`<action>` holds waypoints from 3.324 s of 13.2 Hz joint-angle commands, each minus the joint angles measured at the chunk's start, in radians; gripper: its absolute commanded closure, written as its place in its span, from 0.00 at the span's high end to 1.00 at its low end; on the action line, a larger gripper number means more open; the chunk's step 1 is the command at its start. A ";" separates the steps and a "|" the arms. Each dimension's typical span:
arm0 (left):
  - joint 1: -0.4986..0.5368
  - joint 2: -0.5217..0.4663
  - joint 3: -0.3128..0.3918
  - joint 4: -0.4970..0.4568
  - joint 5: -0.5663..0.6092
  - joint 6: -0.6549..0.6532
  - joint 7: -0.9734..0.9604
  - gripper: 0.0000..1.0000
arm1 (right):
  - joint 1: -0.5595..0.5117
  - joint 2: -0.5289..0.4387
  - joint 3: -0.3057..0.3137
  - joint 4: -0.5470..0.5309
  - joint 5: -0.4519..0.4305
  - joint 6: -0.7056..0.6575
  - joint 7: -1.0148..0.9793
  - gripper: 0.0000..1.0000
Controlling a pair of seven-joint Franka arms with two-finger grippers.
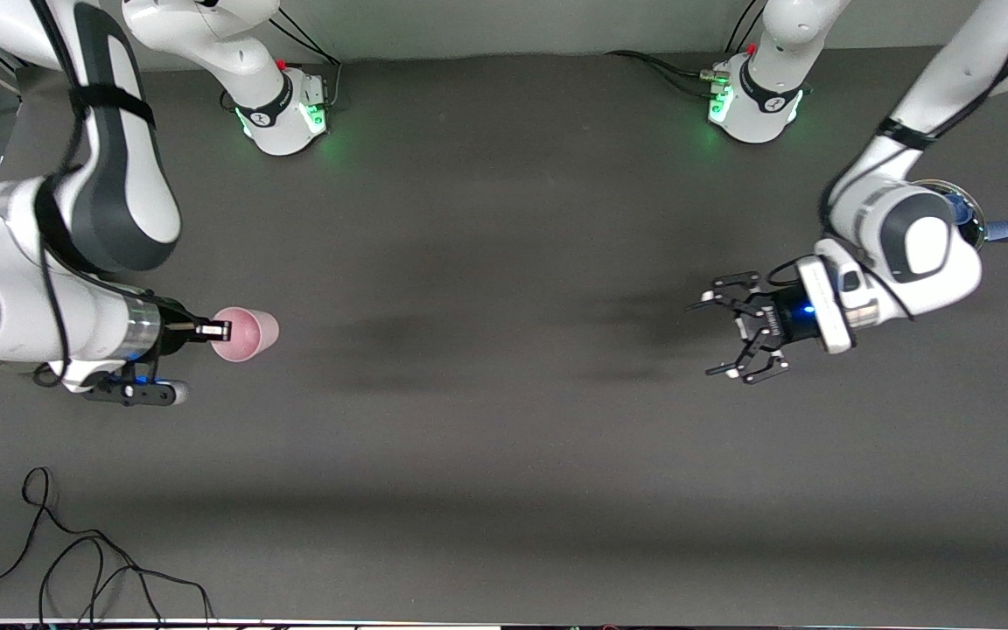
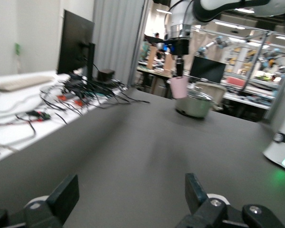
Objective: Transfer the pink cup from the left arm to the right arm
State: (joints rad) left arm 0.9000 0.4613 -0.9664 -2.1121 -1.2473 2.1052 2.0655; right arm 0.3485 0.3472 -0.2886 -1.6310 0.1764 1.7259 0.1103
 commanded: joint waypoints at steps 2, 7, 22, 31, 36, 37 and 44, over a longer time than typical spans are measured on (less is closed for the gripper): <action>0.004 -0.020 0.156 0.082 0.279 -0.241 -0.201 0.99 | 0.017 -0.056 -0.023 -0.281 -0.014 0.298 -0.107 0.00; 0.002 -0.027 0.255 0.312 0.650 -0.526 -0.557 0.99 | 0.018 -0.048 -0.023 -0.541 -0.014 0.662 -0.153 0.00; -0.150 -0.224 0.239 0.652 1.333 -0.789 -1.403 1.00 | 0.020 -0.301 -0.107 -0.378 -0.031 0.188 -0.164 1.00; -0.226 -0.354 0.232 0.587 1.367 -0.666 -1.915 1.00 | 0.013 -0.300 -0.215 0.115 -0.089 -0.311 -0.161 1.00; -0.274 -0.391 0.239 0.558 1.362 -0.629 -2.020 1.00 | 0.018 -0.287 -0.216 0.129 -0.150 -0.336 -0.166 1.00; -0.321 -0.391 0.273 0.558 1.361 -0.634 -2.020 1.00 | 0.021 -0.287 -0.213 0.129 -0.152 -0.336 -0.170 1.00; -0.979 -0.428 0.952 0.557 1.313 -0.631 -2.004 1.00 | 0.035 -0.289 -0.208 0.120 -0.152 -0.348 -0.175 1.00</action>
State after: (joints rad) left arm 0.0634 0.0741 -0.1553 -1.5245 0.0865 1.4613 0.0622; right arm 0.3679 0.0469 -0.4909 -1.5397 0.0412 1.4024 -0.0489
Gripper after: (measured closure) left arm 0.000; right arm 0.000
